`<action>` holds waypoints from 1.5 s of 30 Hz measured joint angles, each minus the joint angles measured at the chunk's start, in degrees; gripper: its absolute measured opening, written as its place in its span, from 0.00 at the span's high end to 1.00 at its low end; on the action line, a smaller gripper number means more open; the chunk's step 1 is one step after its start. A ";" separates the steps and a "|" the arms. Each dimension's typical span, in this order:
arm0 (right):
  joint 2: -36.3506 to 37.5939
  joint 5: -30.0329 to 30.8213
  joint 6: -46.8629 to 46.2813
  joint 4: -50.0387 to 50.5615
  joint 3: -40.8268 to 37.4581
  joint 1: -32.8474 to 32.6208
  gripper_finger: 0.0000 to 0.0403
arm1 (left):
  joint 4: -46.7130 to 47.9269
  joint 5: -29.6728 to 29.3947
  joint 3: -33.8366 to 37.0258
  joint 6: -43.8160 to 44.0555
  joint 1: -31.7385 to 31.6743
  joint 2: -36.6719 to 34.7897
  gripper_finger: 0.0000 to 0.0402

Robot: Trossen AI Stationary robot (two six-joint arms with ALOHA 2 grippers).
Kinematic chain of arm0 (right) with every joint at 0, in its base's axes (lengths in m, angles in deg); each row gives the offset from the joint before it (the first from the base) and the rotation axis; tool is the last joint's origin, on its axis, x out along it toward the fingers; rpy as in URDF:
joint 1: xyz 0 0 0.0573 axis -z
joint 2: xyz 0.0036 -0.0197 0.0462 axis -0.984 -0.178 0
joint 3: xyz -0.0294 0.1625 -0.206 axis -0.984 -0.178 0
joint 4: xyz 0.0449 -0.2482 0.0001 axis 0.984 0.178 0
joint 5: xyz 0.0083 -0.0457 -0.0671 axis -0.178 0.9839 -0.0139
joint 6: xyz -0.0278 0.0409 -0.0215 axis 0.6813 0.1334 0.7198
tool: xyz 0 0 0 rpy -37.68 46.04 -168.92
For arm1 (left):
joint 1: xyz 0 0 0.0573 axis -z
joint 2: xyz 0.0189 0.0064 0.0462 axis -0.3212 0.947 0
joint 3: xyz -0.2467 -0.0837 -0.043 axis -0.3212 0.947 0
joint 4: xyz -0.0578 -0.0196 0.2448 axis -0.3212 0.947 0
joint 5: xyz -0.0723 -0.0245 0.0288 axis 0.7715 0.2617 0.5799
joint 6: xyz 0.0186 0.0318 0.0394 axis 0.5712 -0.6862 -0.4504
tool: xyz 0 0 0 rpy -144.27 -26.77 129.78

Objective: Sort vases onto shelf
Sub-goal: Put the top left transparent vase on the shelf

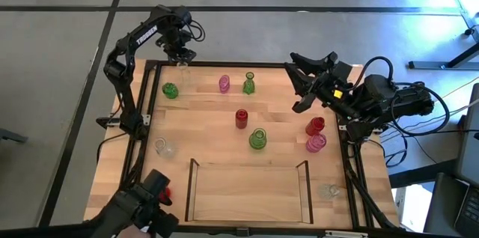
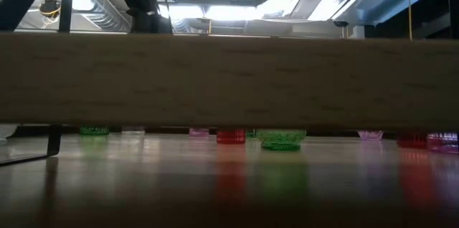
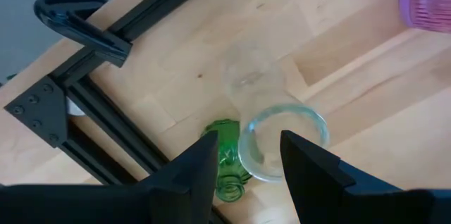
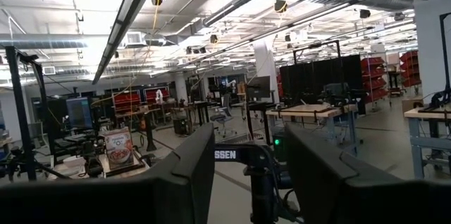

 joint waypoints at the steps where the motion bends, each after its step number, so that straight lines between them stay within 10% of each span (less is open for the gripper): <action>1: 0.00 0.00 0.00 0.00 0.00 0.00 0.62 | 0.00 -0.01 0.00 0.00 0.00 0.26 0.63; 16: 0.00 0.00 -0.01 -0.07 0.00 0.01 0.62 | 0.31 -1.22 2.56 -1.20 0.00 1.99 0.66; 33: 0.01 0.00 -0.02 -0.11 -0.02 0.02 0.62 | -1.29 0.47 6.49 -3.56 0.02 -0.12 0.97; 45: 0.00 0.00 -0.02 -0.02 -0.02 0.04 0.62 | 5.67 -1.36 6.51 -5.69 5.57 -13.11 0.98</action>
